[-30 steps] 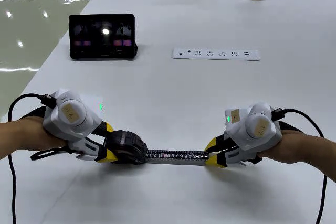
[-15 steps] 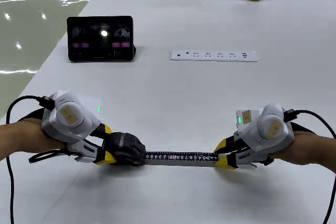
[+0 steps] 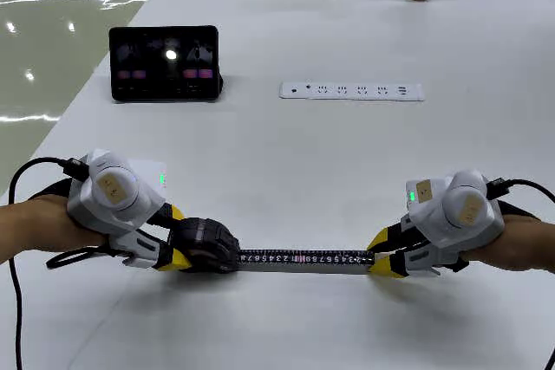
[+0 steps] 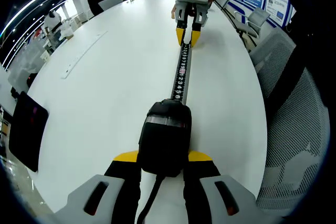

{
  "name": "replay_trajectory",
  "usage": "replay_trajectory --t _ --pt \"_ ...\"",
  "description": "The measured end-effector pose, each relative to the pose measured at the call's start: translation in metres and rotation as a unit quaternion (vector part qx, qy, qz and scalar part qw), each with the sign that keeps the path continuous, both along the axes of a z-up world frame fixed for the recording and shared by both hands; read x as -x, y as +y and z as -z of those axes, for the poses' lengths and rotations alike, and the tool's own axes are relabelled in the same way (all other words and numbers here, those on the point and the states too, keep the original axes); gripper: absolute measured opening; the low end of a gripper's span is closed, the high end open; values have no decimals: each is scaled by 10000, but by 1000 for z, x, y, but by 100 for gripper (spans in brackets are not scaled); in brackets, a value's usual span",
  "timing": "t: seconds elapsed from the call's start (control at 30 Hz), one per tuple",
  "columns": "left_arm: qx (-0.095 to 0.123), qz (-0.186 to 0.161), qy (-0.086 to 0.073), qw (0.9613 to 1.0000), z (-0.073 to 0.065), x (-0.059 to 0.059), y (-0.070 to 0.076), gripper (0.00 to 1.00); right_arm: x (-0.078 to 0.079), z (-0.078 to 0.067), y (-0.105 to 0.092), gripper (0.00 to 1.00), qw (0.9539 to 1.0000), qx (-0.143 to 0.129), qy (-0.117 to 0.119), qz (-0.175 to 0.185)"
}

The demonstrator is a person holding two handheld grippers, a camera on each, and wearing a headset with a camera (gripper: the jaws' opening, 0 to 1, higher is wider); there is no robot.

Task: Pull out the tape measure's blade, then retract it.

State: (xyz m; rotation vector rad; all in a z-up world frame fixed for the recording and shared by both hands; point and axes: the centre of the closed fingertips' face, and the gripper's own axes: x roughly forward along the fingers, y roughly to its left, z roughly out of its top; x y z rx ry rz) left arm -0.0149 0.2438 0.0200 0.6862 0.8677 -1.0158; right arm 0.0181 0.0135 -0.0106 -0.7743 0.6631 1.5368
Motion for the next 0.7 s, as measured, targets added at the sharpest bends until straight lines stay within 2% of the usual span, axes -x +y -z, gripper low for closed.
replay_trajectory --t 0.23,0.7 --pt "-4 3 4 10000 3 -4 4 25 -2 1 -12 9 10000 55 2 52" --pt "-22 12 10 10000 2 -2 2 25 -4 -1 -34 9 9998 145 3 163"
